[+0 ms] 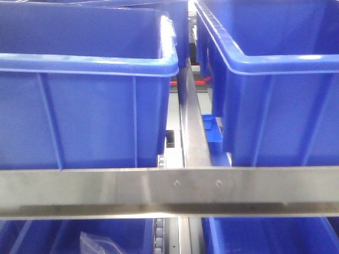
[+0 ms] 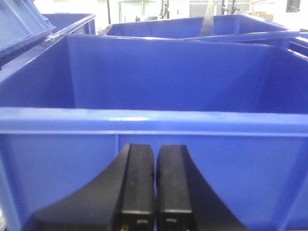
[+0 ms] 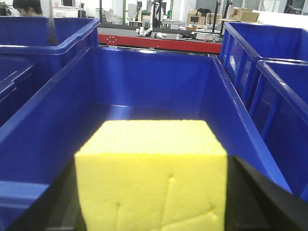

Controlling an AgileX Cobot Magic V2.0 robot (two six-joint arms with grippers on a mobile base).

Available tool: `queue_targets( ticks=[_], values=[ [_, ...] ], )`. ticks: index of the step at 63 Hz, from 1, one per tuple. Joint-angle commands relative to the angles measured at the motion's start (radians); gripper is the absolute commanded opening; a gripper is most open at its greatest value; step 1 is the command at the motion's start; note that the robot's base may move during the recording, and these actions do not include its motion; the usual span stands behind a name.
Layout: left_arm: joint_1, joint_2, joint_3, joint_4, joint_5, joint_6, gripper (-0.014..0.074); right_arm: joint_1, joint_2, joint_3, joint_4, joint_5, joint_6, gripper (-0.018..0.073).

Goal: Place yellow foam block on left shelf second layer

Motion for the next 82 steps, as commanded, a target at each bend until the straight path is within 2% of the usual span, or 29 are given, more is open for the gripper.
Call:
queue_targets(
  ticks=[1,59,68,82],
  values=[
    [-0.005,0.013,0.027,-0.006,-0.083,-0.003,0.0124,0.0,0.011,-0.028,0.0,-0.089,-0.01,0.0487],
    [-0.005,0.013,0.027,-0.006,-0.083,-0.003,0.0124,0.0,0.011,-0.028,0.0,-0.092,-0.007,0.0487],
    [-0.005,0.013,0.027,0.0,-0.083,-0.003,0.0124,0.0,0.027,-0.062,0.09,-0.092,0.0,0.0487],
    [-0.005,0.013,0.027,-0.006,-0.083,-0.003,0.0124,0.0,0.195,-0.136,0.098,-0.119,0.0,0.0487]
  ],
)
